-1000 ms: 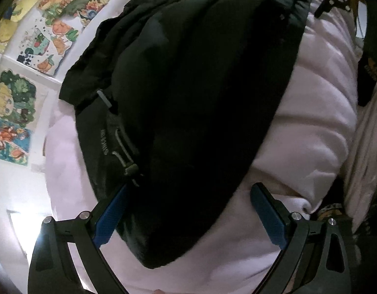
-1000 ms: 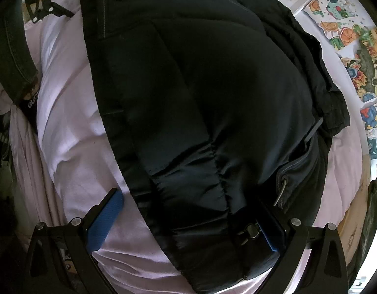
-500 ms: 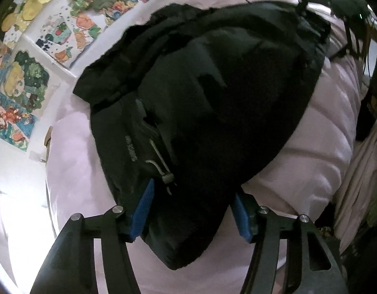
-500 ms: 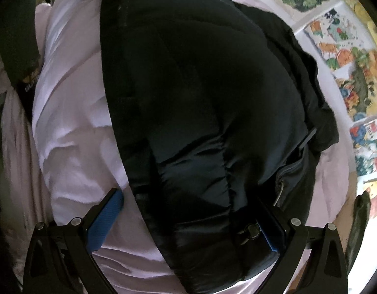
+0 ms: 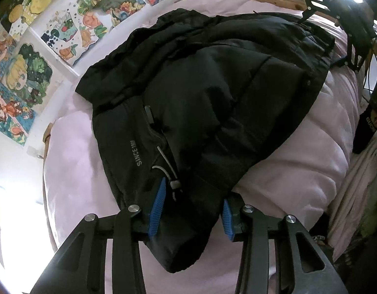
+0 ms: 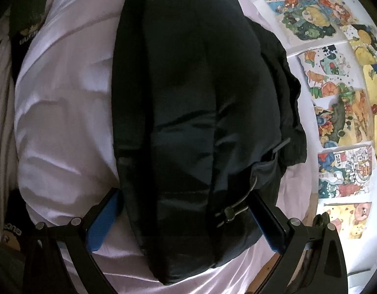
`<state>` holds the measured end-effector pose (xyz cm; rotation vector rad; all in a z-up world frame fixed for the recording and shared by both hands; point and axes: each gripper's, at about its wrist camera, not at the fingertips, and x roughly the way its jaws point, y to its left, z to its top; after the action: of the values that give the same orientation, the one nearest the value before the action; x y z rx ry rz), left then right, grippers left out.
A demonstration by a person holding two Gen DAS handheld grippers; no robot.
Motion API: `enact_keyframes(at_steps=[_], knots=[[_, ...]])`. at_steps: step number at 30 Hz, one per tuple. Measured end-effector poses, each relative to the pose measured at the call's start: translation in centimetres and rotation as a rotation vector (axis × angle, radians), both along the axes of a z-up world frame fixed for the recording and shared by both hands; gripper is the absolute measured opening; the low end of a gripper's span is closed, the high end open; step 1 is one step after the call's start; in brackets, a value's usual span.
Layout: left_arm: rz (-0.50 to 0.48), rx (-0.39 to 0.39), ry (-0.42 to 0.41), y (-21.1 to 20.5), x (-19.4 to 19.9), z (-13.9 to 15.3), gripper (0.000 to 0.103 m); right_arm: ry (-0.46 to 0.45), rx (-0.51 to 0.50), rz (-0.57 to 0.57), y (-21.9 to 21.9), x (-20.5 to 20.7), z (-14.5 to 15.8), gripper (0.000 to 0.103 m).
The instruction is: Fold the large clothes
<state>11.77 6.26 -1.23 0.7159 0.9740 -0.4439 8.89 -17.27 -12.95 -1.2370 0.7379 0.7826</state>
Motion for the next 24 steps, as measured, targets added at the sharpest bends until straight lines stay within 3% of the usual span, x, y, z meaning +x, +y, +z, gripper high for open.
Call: enact_keyframes(at_steps=[4,7,9,12,18,20,24], knots=[[-0.006,0.010,-0.005,0.0,0.1,-0.1,0.035,0.015,-0.003,-0.018,-0.3,0.3,0.2,0.089],[-0.014,0.021,-0.011,0.0,0.0,-0.2,0.035,0.055,0.022,-0.028,-0.7,0.6,0.8,0.070],[-0.018,0.027,-0.016,0.1,-0.1,-0.3,0.035,0.053,0.039,-0.029,-0.8,0.6,1.2,0.043],[-0.024,0.026,-0.034,0.2,-0.2,0.0,0.028,0.030,0.078,-0.048,-0.9,0.9,2.4,0.025],[-0.031,0.001,-0.128,0.4,-0.4,1.9,0.016,0.080,0.284,-0.183,-2.3,3.5,6.6,0.016],[-0.021,-0.021,-0.164,0.5,-0.4,2.8,0.007,0.062,0.337,-0.206,-2.5,3.9,7.8,0.016],[0.045,-0.050,-0.252,0.2,0.1,4.9,0.006,-0.001,0.442,-0.264,-2.8,4.8,10.6,0.015]])
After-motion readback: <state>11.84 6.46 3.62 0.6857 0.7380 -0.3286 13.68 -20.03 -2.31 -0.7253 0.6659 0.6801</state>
